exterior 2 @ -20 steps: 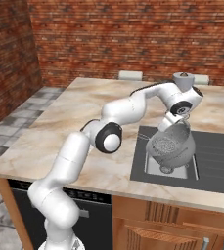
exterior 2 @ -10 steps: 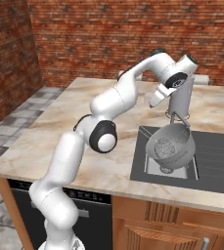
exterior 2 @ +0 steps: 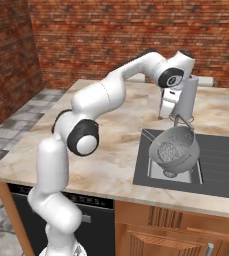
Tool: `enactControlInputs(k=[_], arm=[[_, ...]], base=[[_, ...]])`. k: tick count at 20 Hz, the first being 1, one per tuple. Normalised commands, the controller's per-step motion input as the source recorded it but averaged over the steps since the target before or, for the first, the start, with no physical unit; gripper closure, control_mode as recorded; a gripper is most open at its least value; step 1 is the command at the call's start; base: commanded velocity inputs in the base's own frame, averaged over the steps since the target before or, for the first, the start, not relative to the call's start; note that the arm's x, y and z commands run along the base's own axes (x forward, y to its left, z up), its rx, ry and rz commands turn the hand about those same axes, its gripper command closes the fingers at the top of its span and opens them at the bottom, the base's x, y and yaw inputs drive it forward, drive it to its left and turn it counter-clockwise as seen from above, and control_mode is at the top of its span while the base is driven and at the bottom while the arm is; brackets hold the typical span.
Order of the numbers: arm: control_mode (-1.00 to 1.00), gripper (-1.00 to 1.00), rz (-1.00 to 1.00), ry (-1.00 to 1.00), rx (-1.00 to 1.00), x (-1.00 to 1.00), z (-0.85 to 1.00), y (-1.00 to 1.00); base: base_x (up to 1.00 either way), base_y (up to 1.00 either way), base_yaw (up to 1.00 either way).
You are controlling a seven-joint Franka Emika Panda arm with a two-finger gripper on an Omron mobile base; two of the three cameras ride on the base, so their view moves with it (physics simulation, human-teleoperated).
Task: Pick the colander and strainer and place them in the sink. Then turn on the water.
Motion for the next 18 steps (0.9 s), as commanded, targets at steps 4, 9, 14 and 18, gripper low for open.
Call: enactControlInputs(k=[4,9,14,18], arm=[[-1.0,-1.0,0.24,-0.7,-0.66,-0.77,-1.0,1.0],[-1.0,-1.0,0.13,-0.43,-0.29,-0.59,0.66,1.0],[-1.0,-1.0,0.26,-0.24,-0.15,-0.54,1.0,1.0],[-1.0,-1.0,0.18,-0.26,-0.13,-0.44,0.74,0.88]], base=[[0.0,0.0,0.0],[0.0,0.0,0.0],[0.0,0.0,0.0],[0.0,0.0,0.0]])
